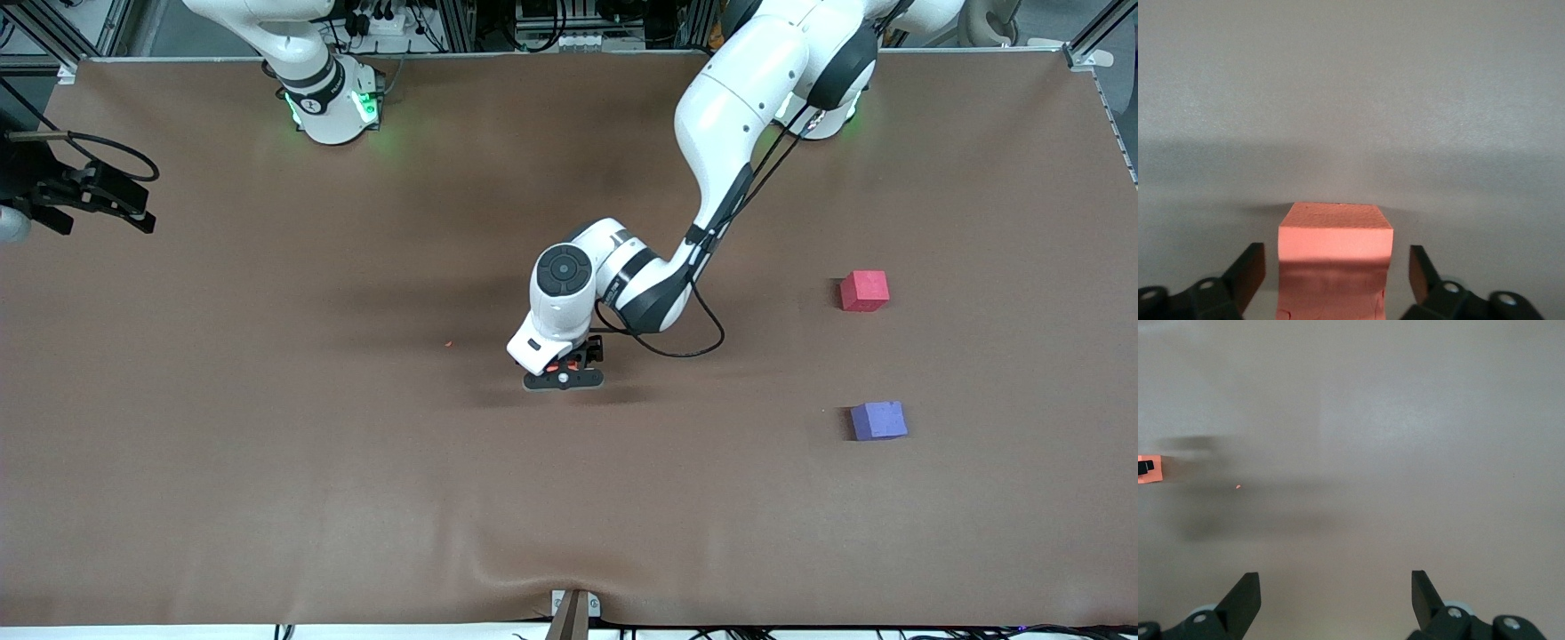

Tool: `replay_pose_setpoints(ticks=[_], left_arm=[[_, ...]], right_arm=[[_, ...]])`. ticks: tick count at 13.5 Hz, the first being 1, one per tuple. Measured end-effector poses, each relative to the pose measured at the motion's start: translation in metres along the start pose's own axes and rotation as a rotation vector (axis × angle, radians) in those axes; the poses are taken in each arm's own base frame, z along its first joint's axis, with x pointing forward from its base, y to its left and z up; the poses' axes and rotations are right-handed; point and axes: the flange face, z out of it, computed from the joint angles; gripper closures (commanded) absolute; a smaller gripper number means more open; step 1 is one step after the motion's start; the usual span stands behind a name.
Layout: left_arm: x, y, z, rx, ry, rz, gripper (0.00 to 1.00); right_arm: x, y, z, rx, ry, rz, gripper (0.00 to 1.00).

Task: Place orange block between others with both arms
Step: 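Grasp the orange block with the left gripper while the right gripper withdraws, then carry the orange block with the left gripper toward the pink block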

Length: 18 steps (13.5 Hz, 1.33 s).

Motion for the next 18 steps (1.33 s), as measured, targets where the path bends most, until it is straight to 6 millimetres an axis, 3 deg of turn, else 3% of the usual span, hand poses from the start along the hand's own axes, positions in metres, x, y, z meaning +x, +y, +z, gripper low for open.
replay_pose_setpoints(ticks=[3,4,5,9,11,14,16,18], left_arm=[[0.000,0.000,0.004,-0.006,0.004,0.000,0.67],[0.000,0.000,0.004,-0.008,0.005,-0.002,0.95],[0.001,0.000,0.003,-0.013,0.004,-0.006,1.00],[0.007,-0.001,-0.002,-0.024,0.011,-0.017,1.00],[0.027,-0.011,-0.022,-0.040,0.040,-0.042,1.00],[0.077,-0.059,-0.087,-0.012,0.041,-0.042,1.00],[0.108,-0.107,-0.147,0.023,0.016,-0.040,1.00],[0.126,-0.159,-0.188,0.053,-0.011,-0.039,1.00]], right_arm=[[0.003,0.004,0.003,0.000,0.009,0.001,0.00],[0.003,0.004,0.005,0.000,0.005,0.001,0.00],[0.003,0.004,0.006,0.000,0.002,0.001,0.00],[0.004,0.004,0.012,0.000,-0.007,0.000,0.00],[0.004,0.003,0.014,0.000,-0.010,-0.001,0.00],[0.005,0.002,0.017,0.000,-0.015,-0.004,0.00],[0.005,0.001,0.020,0.000,-0.019,-0.006,0.00],[0.007,0.000,0.025,0.000,-0.028,-0.008,0.00]])
